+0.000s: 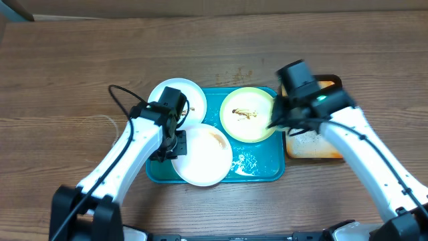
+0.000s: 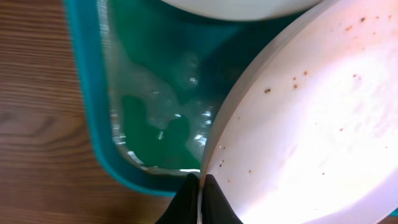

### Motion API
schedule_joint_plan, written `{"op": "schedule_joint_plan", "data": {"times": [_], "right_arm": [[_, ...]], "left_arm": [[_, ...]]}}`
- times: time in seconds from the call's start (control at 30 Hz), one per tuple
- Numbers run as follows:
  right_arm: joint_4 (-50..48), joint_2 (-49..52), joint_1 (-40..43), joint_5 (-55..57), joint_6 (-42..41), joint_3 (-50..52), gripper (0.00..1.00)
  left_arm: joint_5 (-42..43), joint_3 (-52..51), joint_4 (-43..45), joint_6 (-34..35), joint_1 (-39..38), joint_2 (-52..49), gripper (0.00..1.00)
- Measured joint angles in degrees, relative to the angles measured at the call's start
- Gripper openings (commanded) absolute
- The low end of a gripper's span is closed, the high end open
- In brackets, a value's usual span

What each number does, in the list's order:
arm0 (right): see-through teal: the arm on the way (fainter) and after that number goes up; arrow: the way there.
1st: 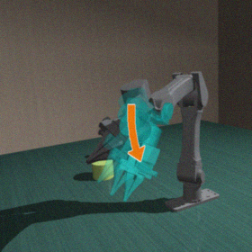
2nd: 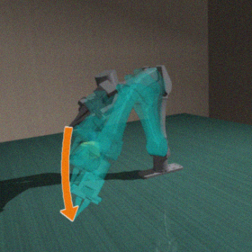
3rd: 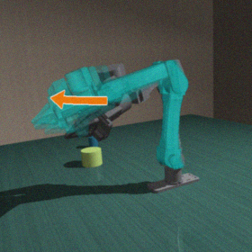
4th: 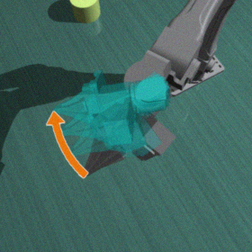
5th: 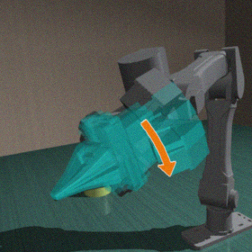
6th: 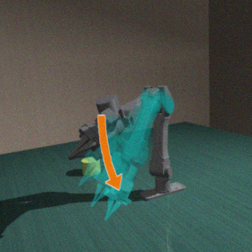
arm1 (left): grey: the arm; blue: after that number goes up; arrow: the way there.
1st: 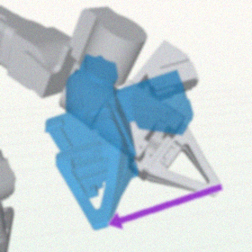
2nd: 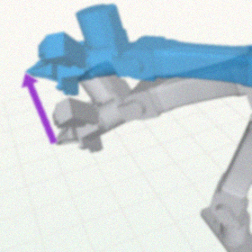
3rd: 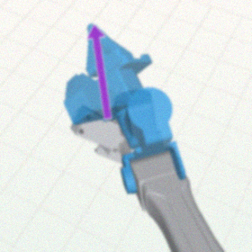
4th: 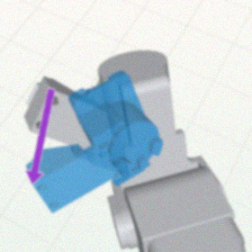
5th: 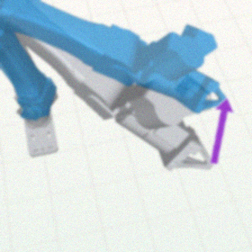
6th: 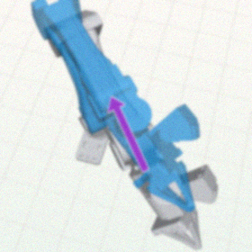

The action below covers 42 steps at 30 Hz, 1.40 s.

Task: Clean dirty plates on tray and stack at the side
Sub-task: 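Return the sponge with right gripper to the soapy tray, then lift the white plate with left gripper and carry it left off the tray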

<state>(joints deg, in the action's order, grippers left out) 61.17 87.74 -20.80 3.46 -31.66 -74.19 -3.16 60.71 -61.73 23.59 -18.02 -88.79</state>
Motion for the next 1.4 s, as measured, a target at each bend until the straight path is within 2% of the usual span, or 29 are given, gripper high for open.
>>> {"op": "schedule_joint_plan", "data": {"times": [0.3,0.4,0.63,0.93,1.23,1.4], "right_arm": [[-0.26,0.09,14.53,0.42,7.02,0.07,0.04],[-1.77,0.2,16.44,0.63,10.01,1.09,0.04],[-9.29,1.84,16.68,0.57,17.97,6.51,0.04],[-12.66,1.9,16.68,0.57,19.93,10.69,0.04],[-12.72,1.9,16.68,0.57,19.96,10.84,0.04],[-12.68,1.9,16.68,0.57,19.98,10.84,0.04]], "left_arm": [[-9.14,0.0,-0.04,2.56,-0.02,7.41,0.04],[-12.76,0.0,0.24,3.37,-0.55,8.76,0.04],[-24.06,0.48,0.92,3.52,-9.22,9.66,0.04],[-40.19,0.55,3.21,3.52,-24.52,9.68,0.04],[-50.27,0.59,5.88,3.52,-33.16,9.68,0.04],[-54.55,0.59,5.88,3.5,-34.32,9.68,0.04]]}}
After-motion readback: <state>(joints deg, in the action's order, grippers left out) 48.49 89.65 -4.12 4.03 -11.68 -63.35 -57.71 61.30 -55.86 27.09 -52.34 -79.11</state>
